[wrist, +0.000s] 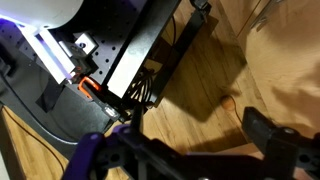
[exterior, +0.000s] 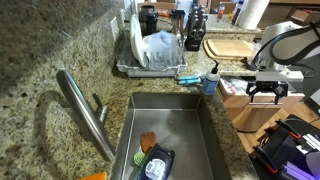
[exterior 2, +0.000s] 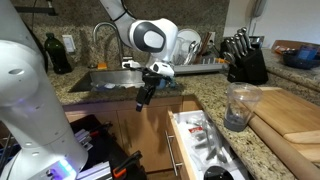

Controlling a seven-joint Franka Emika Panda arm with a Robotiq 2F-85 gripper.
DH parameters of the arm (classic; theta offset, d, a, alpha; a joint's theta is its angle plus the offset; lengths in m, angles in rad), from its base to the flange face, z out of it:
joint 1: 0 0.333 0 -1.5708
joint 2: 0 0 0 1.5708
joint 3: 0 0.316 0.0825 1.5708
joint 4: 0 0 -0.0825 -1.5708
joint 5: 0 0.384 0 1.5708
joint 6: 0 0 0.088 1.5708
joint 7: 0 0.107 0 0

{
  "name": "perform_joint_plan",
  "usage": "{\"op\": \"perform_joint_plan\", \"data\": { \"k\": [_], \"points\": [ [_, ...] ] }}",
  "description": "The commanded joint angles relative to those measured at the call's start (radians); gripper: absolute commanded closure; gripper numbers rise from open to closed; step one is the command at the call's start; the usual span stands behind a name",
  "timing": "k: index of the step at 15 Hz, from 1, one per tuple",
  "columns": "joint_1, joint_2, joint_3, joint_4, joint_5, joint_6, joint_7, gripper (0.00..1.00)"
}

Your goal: Close the open drawer

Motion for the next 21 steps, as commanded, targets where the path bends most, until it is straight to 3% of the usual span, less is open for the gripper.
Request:
{"op": "perform_joint_plan", "data": {
  "k": [1,2,3,8,12,21],
  "points": [
    [-0.029,0.124,-0.051,-0.018,-0.009,0.182,0.027,0.0],
    [-0.028,0.147,-0.066,-0.024,0.001,0.249,0.028,0.0],
    [-0.005,0.102,-0.059,-0.012,0.0,0.155,0.016,0.0],
    [0.002,0.202,-0.081,0.012,0.009,0.296,0.062,0.0],
    [-0.004,0.256,-0.082,0.053,0.108,0.381,0.037,0.0],
    [0.014,0.295,-0.101,0.085,0.126,0.371,0.065,0.0]
  ]
}}
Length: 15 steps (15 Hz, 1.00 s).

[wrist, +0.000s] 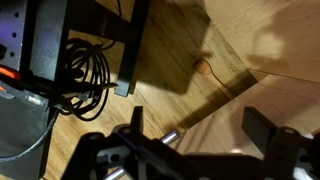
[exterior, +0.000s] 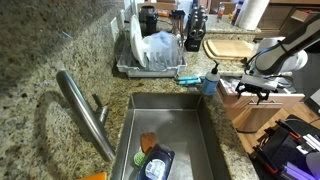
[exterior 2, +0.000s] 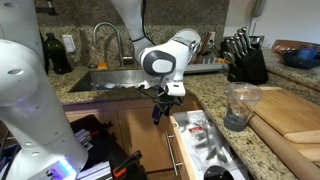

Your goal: Close the open drawer

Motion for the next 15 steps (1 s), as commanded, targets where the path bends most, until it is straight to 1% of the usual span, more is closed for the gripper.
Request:
{"op": "perform_joint_plan", "data": {
  "k": [1,5,7,11,12,13,14,15],
  "points": [
    [0.018,0.038,-0.026,0.026,0.013,0.002,0.022,0.0],
    [-0.006,0.061,-0.015,0.044,0.112,0.086,-0.026,0.0],
    [-0.007,0.052,-0.005,0.037,0.163,0.178,-0.061,0.0],
    [0.006,0.055,-0.001,0.034,0.192,0.379,-0.111,0.0],
    [-0.014,0.06,0.02,0.035,0.192,0.426,-0.112,0.0],
    [-0.018,0.066,0.023,0.037,0.194,0.462,-0.113,0.0],
    [-0.023,0.07,0.028,0.038,0.193,0.486,-0.107,0.0],
    [-0.044,0.061,0.05,0.046,0.212,0.426,-0.11,0.0]
  ]
}}
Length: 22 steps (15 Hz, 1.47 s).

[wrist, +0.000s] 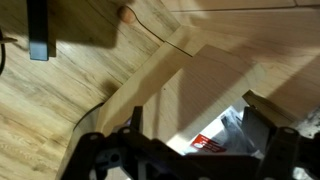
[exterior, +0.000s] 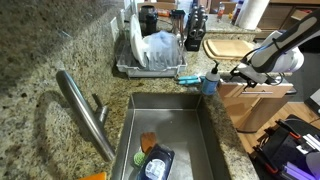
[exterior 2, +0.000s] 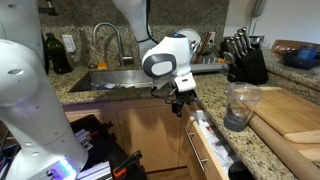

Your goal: Close the open drawer

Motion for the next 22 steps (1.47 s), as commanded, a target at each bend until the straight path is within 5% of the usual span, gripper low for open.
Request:
{"op": "perform_joint_plan", "data": {
  "k": [1,5,10,11,16,22],
  "points": [
    [0.018,0.002,-0.013,0.004,0.028,-0.001,-0.014,0.0],
    [0.029,-0.019,-0.028,-0.012,-0.026,-0.092,0.005,0.0],
    [0.136,-0.001,-0.196,-0.014,-0.272,-0.217,0.164,0.0],
    [0.098,0.004,-0.136,-0.006,-0.203,-0.183,0.113,0.0],
    [0.103,0.049,-0.141,0.021,-0.204,-0.152,0.142,0.0],
    [0.016,0.157,-0.031,0.122,0.043,-0.098,0.082,0.0]
  ]
}}
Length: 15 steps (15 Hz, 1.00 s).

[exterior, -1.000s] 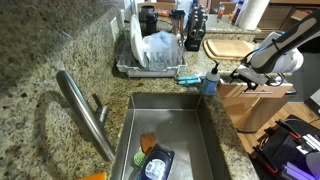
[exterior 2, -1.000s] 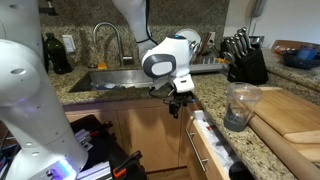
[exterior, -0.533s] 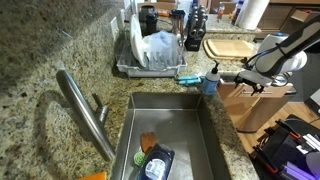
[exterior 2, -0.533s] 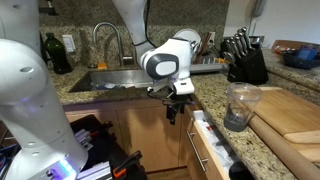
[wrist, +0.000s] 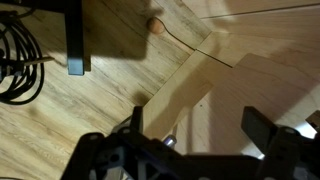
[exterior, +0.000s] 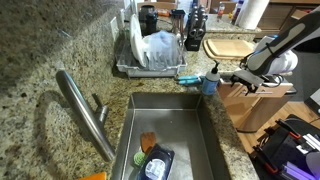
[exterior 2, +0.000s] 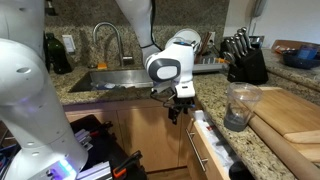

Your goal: Close the open drawer

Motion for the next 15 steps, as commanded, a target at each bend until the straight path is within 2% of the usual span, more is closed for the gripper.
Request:
{"op": "perform_joint_plan", "data": {
  "k": [1,3,10,11,12,13,15],
  "points": [
    [-0.066,0.085,0.07,0.077,0.121,0.051,-0.038,0.0],
    [-0.082,0.115,0.087,0.106,0.165,0.077,-0.038,0.0],
    [-0.095,0.243,0.099,0.14,0.145,0.453,-0.019,0.0],
    [-0.088,0.252,0.091,0.131,0.147,0.475,-0.003,0.0],
    [-0.088,0.248,0.09,0.13,0.145,0.438,0.004,0.0],
    [-0.049,0.197,0.09,0.077,0.168,0.42,-0.027,0.0],
    [-0.049,0.203,0.09,0.077,0.167,0.42,-0.025,0.0]
  ]
}}
